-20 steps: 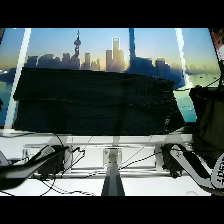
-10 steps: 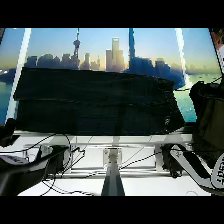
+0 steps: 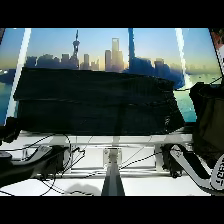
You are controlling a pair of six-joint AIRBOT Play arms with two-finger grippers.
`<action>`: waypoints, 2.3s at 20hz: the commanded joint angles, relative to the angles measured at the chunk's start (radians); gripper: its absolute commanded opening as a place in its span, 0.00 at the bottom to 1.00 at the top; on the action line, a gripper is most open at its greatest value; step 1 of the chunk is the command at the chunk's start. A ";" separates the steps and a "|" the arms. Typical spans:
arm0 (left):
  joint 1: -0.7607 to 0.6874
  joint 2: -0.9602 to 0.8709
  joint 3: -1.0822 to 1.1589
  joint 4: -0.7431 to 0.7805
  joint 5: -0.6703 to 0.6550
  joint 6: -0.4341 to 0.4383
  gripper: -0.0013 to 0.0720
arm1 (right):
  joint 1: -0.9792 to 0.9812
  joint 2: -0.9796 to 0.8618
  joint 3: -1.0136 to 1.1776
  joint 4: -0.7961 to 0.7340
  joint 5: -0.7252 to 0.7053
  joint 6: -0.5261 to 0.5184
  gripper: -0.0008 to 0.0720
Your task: Fold the clothes and pants, and hang the long-sleeved shirts on hangers.
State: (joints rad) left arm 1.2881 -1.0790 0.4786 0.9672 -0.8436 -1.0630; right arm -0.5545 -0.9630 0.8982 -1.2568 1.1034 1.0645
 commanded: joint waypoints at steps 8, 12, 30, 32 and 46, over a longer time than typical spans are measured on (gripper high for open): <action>-0.067 -0.059 0.120 -0.318 0.032 0.402 0.05 | 0.000 0.047 0.092 -0.039 0.439 0.263 0.05; -0.185 -0.060 0.138 -0.318 0.064 0.529 0.05 | 0.000 0.078 -0.042 -0.063 0.587 0.264 0.04; -0.297 -0.060 0.138 -0.319 0.129 0.528 0.05 | -0.001 -0.238 -0.324 -0.136 0.283 0.474 0.63; -0.297 -0.060 0.138 -0.319 0.145 0.528 0.05 | -0.001 -0.266 -0.324 -0.109 0.251 0.473 0.58; -0.295 0.037 0.188 -0.417 0.137 0.315 0.04 | -0.001 0.057 -0.150 -0.190 0.211 0.468 0.04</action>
State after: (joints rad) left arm 0.9909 -1.0958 0.6441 0.5629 -0.7074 -0.6643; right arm -0.5545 -1.0321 0.6685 -1.3769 1.2690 1.5318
